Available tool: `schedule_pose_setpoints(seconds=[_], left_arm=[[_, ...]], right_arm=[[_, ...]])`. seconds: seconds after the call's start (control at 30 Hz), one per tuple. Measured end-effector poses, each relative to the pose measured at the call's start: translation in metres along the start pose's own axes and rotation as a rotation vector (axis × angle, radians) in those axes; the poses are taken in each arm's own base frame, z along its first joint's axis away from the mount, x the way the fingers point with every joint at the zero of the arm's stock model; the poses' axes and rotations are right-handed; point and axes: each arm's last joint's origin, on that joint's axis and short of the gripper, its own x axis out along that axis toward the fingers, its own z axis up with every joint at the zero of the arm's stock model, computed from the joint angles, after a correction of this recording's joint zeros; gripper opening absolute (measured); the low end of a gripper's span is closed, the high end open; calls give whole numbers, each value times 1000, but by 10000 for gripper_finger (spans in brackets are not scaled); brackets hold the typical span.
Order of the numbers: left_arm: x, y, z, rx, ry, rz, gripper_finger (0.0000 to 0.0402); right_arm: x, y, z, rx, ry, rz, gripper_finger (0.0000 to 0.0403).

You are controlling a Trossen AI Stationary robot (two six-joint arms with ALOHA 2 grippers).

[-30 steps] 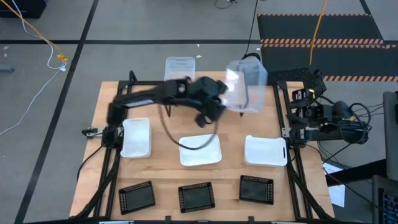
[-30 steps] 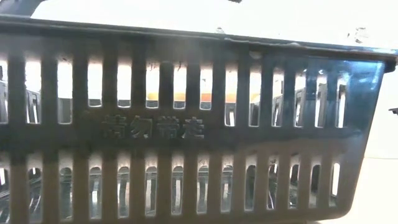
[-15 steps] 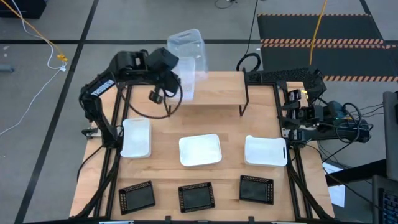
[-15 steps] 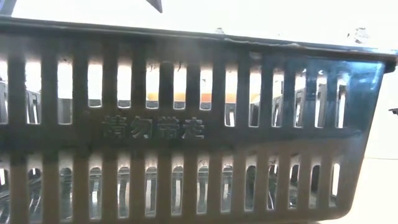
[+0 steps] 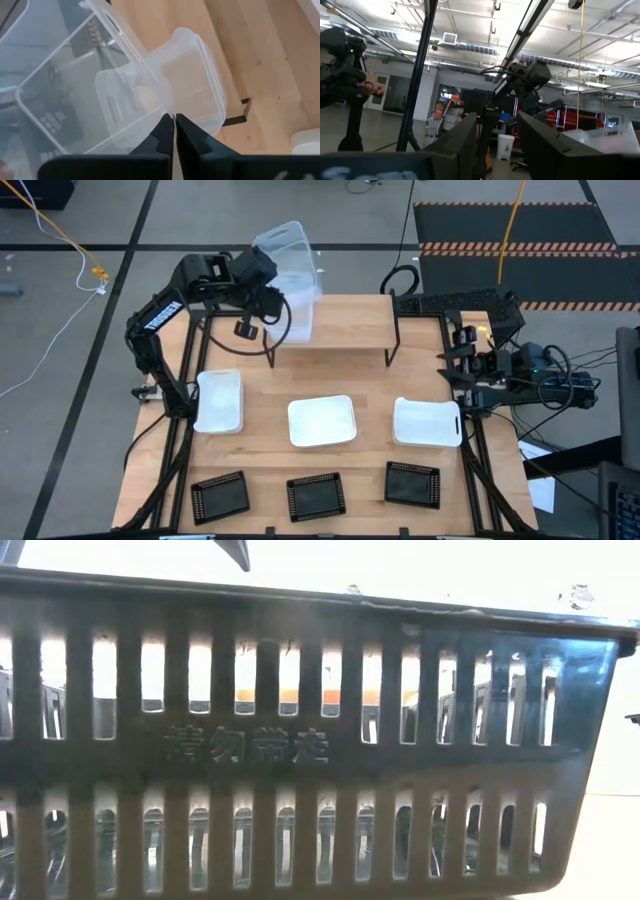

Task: Stack baskets on shelf by color
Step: Stack the transparent bin on the transparent bins on the shelf

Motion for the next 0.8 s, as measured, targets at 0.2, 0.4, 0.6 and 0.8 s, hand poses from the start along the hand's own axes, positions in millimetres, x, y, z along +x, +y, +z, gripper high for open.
schedule_pose_setpoints(seconds=[0.2,0.4,0.6,0.8], left_arm=[[3,7,8,-187,-84,37,5],[-2,9,26,-141,-358,-28,4],[-2,-2,44,15,-555,-181,5],[14,-18,65,131,-630,-352,4]], right_arm=[[0,0,-1,1,6,1,134],[0,0,2,3,-21,-3,134],[0,0,2,2,-21,-3,134],[0,0,2,-3,-23,-3,134]])
